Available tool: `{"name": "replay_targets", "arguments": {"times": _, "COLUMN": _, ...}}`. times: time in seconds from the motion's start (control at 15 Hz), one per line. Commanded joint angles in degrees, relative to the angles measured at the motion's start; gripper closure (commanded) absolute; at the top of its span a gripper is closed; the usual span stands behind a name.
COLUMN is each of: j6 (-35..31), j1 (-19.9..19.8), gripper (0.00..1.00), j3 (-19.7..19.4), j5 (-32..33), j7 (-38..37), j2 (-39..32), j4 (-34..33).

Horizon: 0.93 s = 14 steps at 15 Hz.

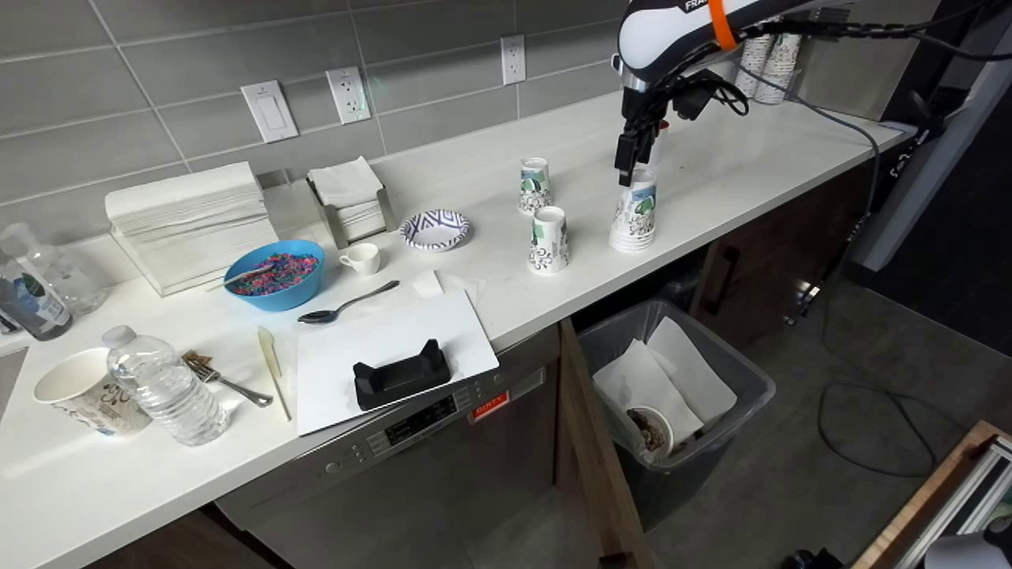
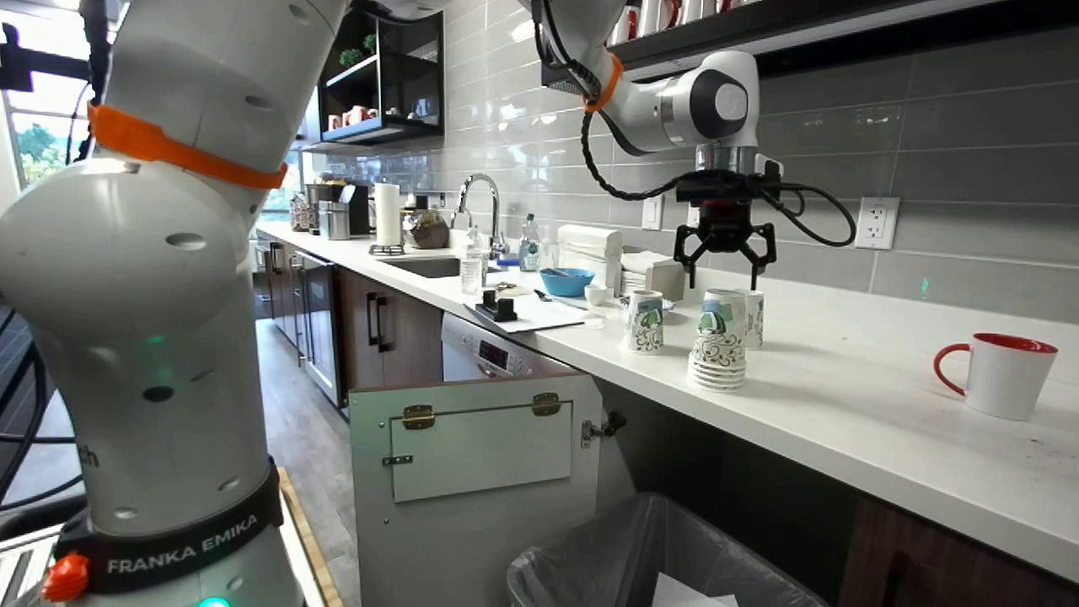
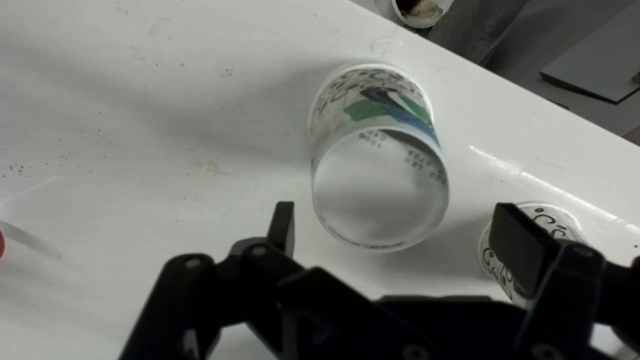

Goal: Stack all the cups that are in a built tower together

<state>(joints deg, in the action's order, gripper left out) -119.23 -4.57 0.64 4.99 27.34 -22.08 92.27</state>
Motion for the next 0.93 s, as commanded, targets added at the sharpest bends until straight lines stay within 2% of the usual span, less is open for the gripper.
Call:
{"name": "replay_targets", "arguments": {"times": 0.0, "j6": -1.91, "j1": -0.66, "gripper": 0.05, "j3": 0.2, "j5": -0.44, "j7": 0.05, "j2": 0.12, "j4": 1.73}}
{"name": "replay_targets", "arguments": {"times": 0.07, "j6": -1.96, "j1": -0.67, "gripper": 0.26, "j3": 0.2, "j5": -0.4, "j7": -0.01, "j2": 0.09, "j4": 1.83}}
{"name": "replay_targets", "arguments": {"times": 0.13, "j6": -1.92, "j1": -0.71, "gripper": 0.29, "j3": 0.2, "j5": -0.4, "j7": -0.01, "j2": 0.07, "j4": 1.94}}
{"name": "replay_targets", "arguments": {"times": 0.27, "j6": -1.88, "j1": -0.78, "gripper": 0.47, "j3": 0.17, "j5": -0.37, "j7": -0.05, "j2": 0.16, "j4": 2.28}}
{"name": "replay_targets", "arguments": {"times": 0.4, "j6": -1.37, "j1": -0.91, "gripper": 0.59, "j3": 0.24, "j5": -0.69, "j7": -0.03, "j2": 0.25, "j4": 2.24}}
{"name": "replay_targets", "arguments": {"times": 0.87, "j6": 1.46, "j1": 1.72, "gripper": 0.59, "j3": 2.02, "j5": 0.97, "j7": 0.2, "j2": 3.62, "j4": 1.4}}
